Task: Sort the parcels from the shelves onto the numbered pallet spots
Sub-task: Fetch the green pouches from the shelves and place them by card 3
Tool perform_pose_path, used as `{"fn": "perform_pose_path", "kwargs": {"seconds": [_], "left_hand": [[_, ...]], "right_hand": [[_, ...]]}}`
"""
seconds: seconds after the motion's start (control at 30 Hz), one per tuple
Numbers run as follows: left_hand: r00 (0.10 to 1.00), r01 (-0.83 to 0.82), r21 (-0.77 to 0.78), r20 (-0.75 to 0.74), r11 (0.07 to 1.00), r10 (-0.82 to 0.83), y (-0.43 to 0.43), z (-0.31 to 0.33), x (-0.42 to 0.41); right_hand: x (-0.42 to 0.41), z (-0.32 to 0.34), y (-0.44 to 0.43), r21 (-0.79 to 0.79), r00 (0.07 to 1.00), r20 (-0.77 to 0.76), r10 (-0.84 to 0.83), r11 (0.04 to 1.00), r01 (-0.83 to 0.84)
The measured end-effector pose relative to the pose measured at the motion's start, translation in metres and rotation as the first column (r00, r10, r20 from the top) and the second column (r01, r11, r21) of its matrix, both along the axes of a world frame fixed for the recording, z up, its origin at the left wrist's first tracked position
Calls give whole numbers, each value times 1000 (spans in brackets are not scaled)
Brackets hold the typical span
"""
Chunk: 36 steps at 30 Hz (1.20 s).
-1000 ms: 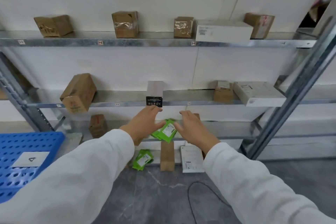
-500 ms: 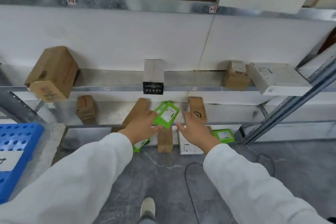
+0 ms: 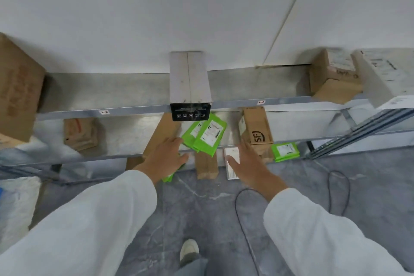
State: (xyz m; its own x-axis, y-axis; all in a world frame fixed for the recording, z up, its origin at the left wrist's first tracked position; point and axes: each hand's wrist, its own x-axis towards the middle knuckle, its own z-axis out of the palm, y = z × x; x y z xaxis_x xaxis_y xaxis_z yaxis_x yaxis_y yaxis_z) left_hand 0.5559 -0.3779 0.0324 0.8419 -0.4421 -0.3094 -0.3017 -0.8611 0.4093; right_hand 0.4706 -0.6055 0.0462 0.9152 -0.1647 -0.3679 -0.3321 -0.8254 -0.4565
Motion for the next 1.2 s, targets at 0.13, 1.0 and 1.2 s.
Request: {"fn": "perform_pose_path", "kwargs": {"seconds": [0.13,1.0,1.2], "left_hand": [[999,-42,-1,-19,999,42,-15,-51,24],[895,-364,42,-261,931,362,-97,-293,190],[863,-460,-37,-251,887,438,-106,-309,188]], "right_hand": [[26,-53,-12,18,996,-57,-70,997,71],[191,-318,-41,272,932,-131,-338,892,362],[208,-323,-52,296,905,-210,-371,858,420]]}}
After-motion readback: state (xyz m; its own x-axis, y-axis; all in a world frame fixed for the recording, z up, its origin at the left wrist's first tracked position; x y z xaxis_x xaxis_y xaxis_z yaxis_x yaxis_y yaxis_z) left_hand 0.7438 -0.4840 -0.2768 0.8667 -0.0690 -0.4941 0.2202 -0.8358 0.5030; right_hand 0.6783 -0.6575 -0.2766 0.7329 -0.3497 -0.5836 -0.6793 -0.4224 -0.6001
